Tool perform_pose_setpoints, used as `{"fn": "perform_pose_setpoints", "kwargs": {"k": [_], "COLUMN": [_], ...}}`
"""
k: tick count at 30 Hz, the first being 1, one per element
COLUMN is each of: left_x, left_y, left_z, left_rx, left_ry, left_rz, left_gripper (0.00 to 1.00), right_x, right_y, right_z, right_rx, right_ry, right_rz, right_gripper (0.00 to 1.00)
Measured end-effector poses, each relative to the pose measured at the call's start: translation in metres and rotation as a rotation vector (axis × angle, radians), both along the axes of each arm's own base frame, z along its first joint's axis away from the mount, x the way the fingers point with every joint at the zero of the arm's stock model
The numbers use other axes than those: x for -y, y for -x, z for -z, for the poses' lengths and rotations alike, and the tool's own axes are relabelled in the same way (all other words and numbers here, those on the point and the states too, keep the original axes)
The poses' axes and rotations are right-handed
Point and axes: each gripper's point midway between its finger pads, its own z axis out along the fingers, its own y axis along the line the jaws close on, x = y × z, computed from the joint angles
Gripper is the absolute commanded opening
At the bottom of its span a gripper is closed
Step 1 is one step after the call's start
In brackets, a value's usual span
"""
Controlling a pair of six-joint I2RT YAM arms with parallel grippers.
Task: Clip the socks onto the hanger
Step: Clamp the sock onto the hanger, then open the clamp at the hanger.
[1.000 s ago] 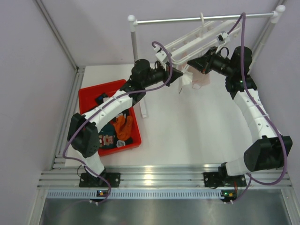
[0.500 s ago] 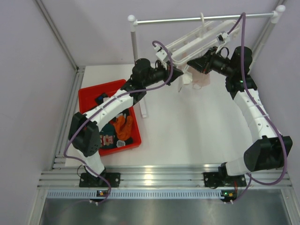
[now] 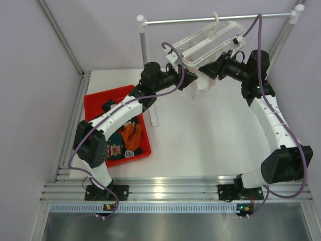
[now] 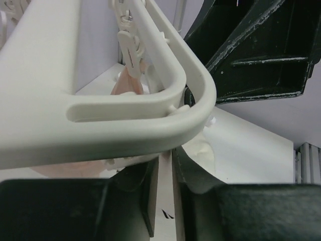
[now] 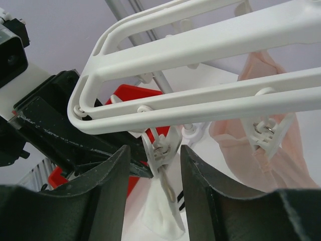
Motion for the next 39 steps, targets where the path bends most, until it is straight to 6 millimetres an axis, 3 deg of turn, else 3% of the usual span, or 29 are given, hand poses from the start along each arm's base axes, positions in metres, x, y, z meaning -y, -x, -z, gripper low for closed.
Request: {"fn": "perform_pose_setpoints", "kwargs": {"k": [1, 4, 12, 19, 33, 39], "left_x": [0.000, 0.000, -0.017, -0.034, -0.037, -0.038], "left_y": [0.000, 0.000, 0.020, 0.036, 0.028, 0.016], "left_z": [-0.001, 0.000, 0.020, 0.020, 0.004, 0.006], "left_rx": [0.000, -0.001, -0.018, 0.053, 0.228, 0.253], "left_ry": [0.002, 0.004, -0.030, -0.062, -0.073, -0.081], "left_rz": [0.000, 0.001, -0.005, -0.013, -0.040, -0.083], "left_gripper": [0.30, 0.35, 0.41, 0.46, 0.49, 0.49], "right_x": [0.000, 0.001, 0.013, 0.020, 0.015, 0.012], "right_y": [0.000, 0.000, -0.005, -0.007, 0.027, 0.038], "right_z": [0.000, 0.000, 0.000, 0.000, -0.012, -0.019], "right_rx": [-0.002, -0.004, -0.016, -0.016, 0.051, 0.074], "right_ry": [0.000, -0.002, -0.012, -0.013, 0.001, 0.000], "right_rz": [0.000, 0.002, 0.030, 0.041, -0.061, -0.095], "right_gripper": [0.44, 0.44, 0.45, 0.46, 0.46, 0.46]}}
